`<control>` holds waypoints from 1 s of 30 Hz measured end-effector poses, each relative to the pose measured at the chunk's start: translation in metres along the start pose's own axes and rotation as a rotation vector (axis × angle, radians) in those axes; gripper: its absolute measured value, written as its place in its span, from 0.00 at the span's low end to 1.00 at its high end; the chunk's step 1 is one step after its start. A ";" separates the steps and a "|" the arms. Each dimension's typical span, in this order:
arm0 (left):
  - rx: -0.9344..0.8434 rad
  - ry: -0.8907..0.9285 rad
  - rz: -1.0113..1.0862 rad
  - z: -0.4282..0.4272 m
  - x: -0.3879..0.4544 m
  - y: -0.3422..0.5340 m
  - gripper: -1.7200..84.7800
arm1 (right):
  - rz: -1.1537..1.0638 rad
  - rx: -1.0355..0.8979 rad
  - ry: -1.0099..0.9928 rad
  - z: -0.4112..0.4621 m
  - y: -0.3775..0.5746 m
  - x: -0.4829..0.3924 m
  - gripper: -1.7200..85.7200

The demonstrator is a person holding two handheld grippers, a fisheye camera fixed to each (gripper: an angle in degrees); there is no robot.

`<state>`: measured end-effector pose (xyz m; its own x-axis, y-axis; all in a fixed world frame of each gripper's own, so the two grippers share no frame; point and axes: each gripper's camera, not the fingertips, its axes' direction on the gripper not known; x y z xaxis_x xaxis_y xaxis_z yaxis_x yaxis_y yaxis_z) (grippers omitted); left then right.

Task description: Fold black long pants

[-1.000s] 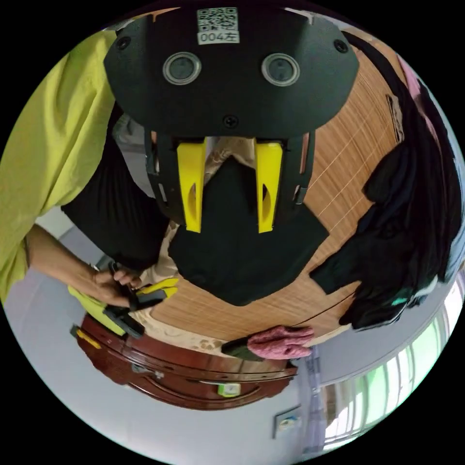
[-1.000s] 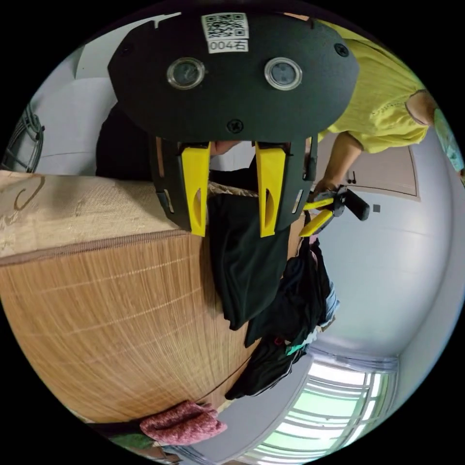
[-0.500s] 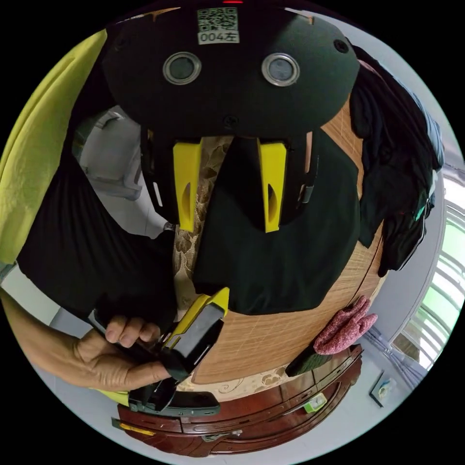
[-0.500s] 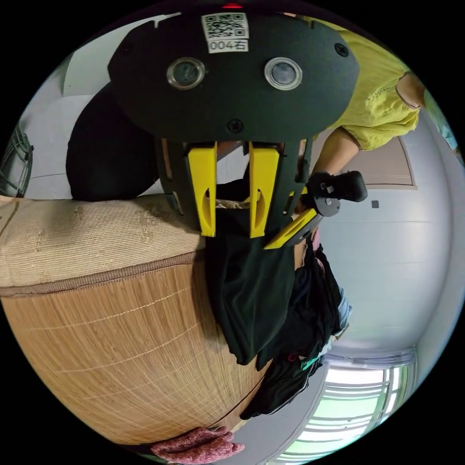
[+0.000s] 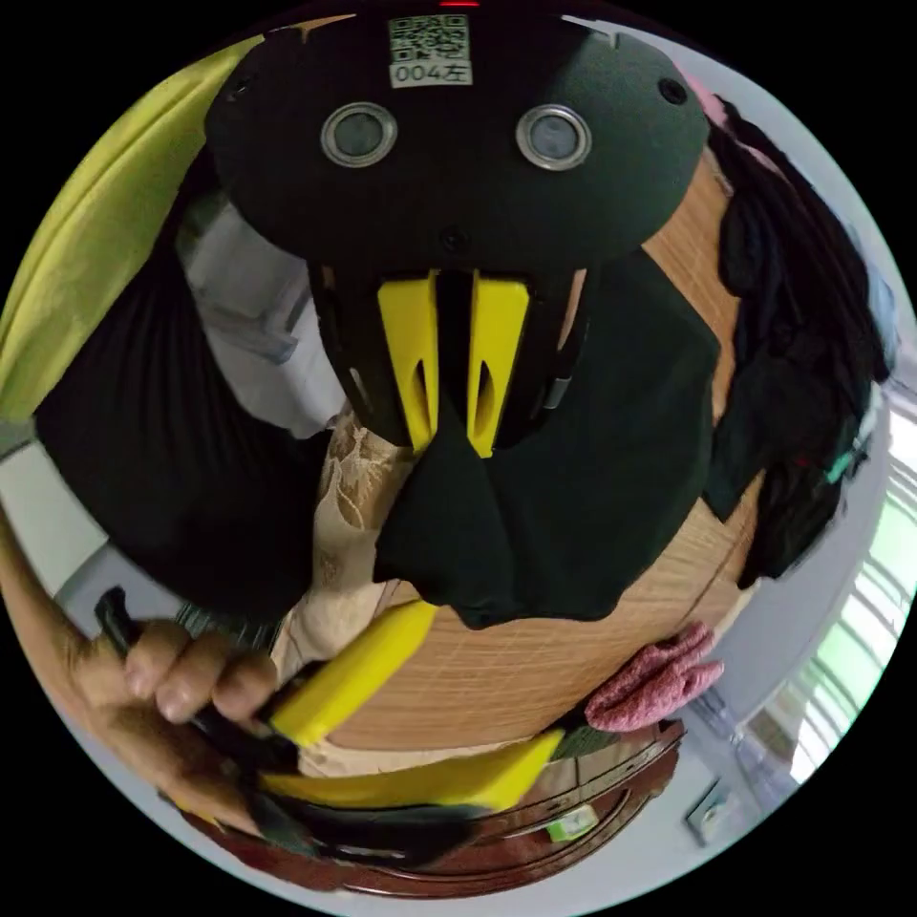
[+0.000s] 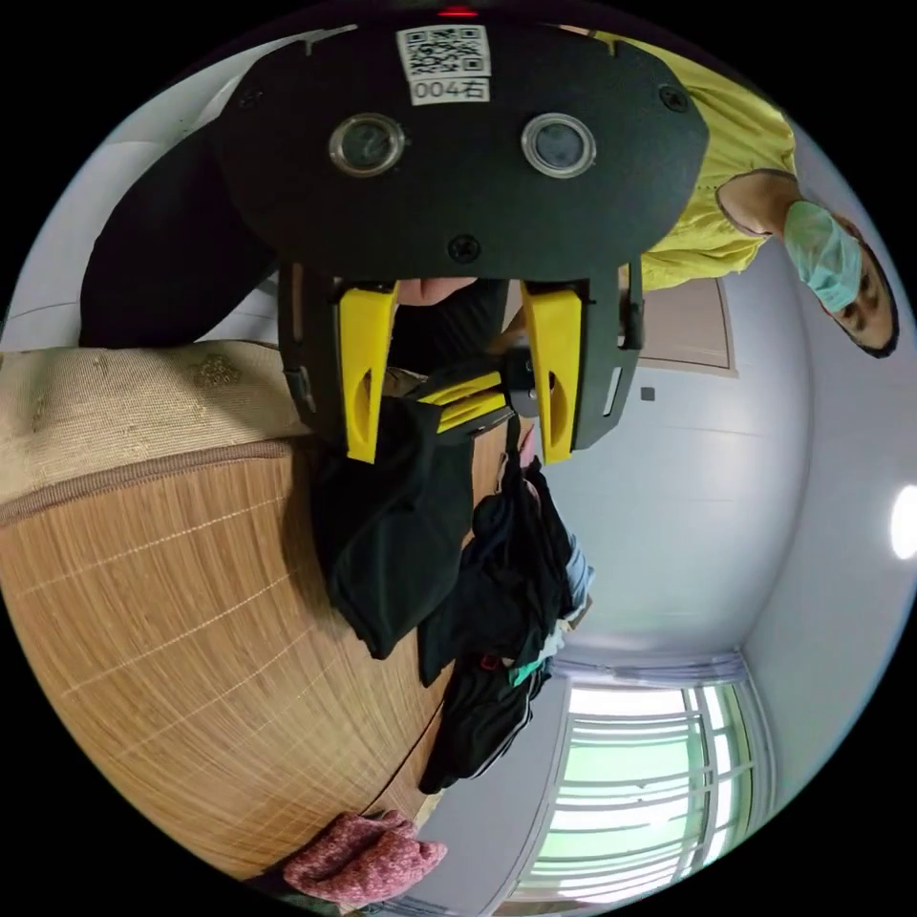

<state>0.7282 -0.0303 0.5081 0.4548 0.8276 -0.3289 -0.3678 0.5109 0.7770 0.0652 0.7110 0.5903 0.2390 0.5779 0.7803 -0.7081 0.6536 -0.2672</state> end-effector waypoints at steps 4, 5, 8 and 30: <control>0.100 0.138 -0.081 -0.018 -0.038 0.017 0.04 | 0.125 0.021 -0.080 -0.024 0.007 0.031 0.31; 0.108 0.144 -0.078 -0.020 -0.042 0.019 0.04 | 0.155 0.015 -0.100 -0.026 0.008 0.038 0.32; 0.141 0.152 -0.050 -0.031 -0.055 0.028 0.04 | 0.203 -0.022 -0.154 -0.022 0.006 0.047 0.34; 0.266 0.257 -0.058 -0.040 -0.128 0.114 0.07 | -0.124 -0.203 0.314 0.005 0.080 -0.020 0.09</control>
<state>0.5956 -0.0681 0.6175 0.2377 0.8477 -0.4743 -0.1086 0.5084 0.8543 0.0002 0.7488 0.5561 0.5288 0.5892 0.6109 -0.5230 0.7931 -0.3122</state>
